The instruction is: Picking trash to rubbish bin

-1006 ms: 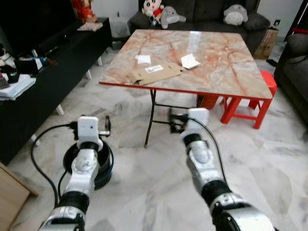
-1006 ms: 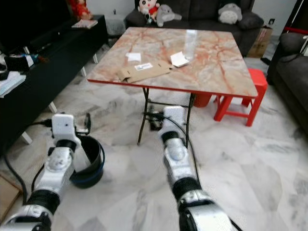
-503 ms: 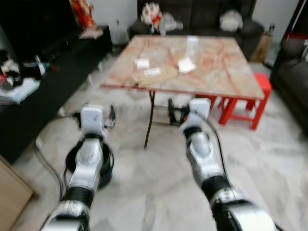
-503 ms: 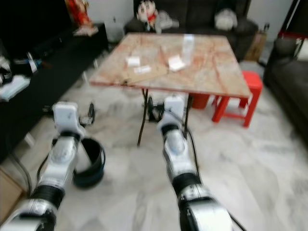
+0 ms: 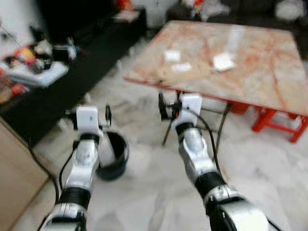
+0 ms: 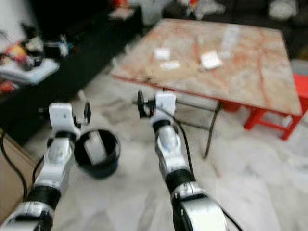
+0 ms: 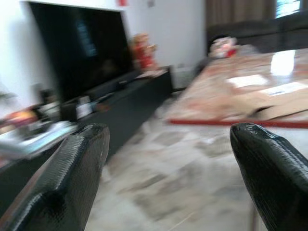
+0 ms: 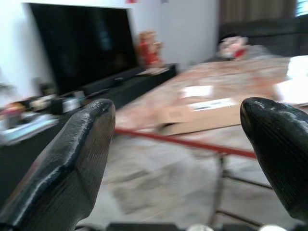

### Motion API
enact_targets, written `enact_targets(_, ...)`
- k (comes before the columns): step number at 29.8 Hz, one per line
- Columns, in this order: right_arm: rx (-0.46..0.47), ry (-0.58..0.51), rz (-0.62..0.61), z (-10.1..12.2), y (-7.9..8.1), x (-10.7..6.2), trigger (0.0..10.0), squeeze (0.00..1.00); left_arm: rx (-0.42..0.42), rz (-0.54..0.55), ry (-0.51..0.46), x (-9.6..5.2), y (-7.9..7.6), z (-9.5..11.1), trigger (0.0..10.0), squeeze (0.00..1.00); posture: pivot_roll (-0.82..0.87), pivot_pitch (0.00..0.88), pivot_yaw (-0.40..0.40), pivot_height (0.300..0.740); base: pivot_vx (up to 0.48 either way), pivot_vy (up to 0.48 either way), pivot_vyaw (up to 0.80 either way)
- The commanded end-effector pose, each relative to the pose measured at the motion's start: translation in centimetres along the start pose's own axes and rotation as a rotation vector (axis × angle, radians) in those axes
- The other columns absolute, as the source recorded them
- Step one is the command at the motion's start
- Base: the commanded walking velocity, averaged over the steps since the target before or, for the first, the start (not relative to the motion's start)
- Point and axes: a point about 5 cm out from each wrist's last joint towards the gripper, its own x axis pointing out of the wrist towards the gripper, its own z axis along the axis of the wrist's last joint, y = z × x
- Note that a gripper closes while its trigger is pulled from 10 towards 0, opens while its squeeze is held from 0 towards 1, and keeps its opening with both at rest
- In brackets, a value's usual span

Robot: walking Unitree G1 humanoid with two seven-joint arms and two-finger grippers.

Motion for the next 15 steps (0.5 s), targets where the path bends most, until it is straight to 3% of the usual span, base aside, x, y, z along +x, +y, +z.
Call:
enact_targets(1, 0.004, -0.013, -0.013, 0.38, -0.35, 0.16, 10.0, 0.0, 0.002, -0.021, -0.022, 0.23, -0.45, 0.57, 10.0, 0.0, -0.03, 0.006, 0.023, 0.74, 0.45, 0.0, 0.0)
enact_targets(15, 0.016, 0.004, -0.008, 0.22, -0.21, 0.17, 10.0, 0.0, 0.002, -0.022, -0.022, 0.27, -0.45, 0.65, 10.0, 0.0, -0.03, 0.006, 0.022, 0.74, 0.452, 0.0, 0.0)
